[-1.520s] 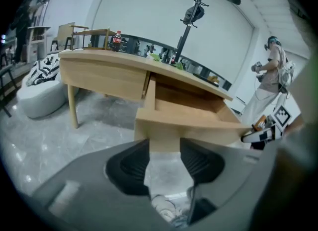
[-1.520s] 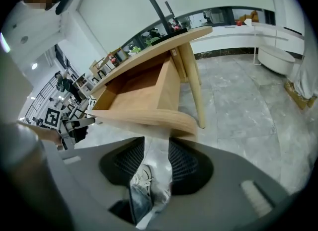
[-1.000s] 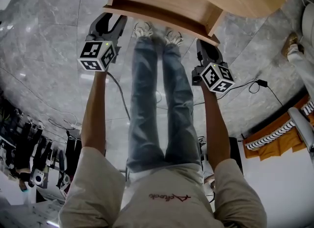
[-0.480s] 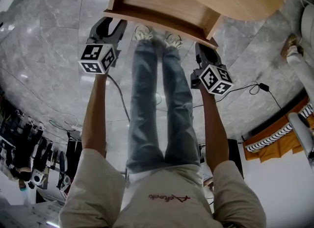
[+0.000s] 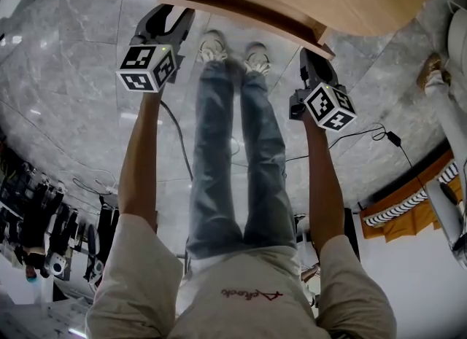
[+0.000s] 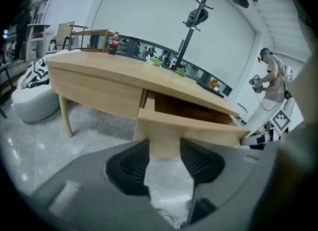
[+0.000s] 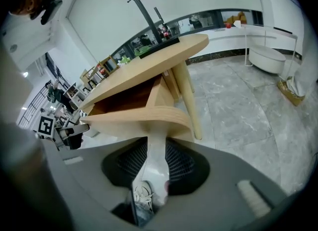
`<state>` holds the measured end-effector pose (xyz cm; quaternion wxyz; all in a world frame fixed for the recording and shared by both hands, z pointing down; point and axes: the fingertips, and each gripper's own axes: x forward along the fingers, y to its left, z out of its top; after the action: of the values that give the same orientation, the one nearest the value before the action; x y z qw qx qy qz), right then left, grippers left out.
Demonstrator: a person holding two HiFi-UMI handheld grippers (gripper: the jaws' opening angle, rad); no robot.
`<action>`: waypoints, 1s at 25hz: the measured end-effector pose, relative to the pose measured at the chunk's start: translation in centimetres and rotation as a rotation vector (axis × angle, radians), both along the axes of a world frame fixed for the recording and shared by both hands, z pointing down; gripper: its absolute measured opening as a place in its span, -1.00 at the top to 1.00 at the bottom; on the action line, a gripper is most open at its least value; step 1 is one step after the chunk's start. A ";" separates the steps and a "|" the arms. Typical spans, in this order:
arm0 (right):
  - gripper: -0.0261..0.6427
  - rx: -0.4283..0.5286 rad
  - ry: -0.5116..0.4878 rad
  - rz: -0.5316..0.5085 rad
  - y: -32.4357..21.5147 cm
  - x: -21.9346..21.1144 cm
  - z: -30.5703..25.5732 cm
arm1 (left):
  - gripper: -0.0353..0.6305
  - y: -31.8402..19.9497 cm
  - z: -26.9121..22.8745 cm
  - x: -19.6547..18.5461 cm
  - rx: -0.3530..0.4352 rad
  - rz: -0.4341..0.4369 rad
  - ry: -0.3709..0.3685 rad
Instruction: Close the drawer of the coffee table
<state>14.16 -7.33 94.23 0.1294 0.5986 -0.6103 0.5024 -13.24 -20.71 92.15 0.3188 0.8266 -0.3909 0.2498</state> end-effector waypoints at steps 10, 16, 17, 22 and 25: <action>0.58 0.101 0.066 0.007 -7.3 2.8 0.5 | 0.31 -7.4 0.4 2.9 0.058 0.028 0.012; 0.60 0.140 0.083 0.029 -9.4 4.2 -0.1 | 0.31 -9.6 -0.2 4.3 0.076 0.046 -0.003; 0.61 0.143 0.085 0.034 -9.5 4.3 -0.1 | 0.31 -9.8 -0.1 4.4 0.079 0.050 -0.011; 0.62 0.153 0.093 0.017 -9.5 4.5 -0.1 | 0.35 -9.9 -0.2 4.3 0.085 0.049 -0.003; 0.61 0.156 0.094 0.007 -9.4 4.3 -0.2 | 0.37 -9.5 -0.3 4.4 0.093 0.052 0.012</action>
<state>18.42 -16.76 94.04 0.1094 0.6319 -0.6387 0.4252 -8.88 -30.24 91.85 0.2755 0.8518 -0.3786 0.2347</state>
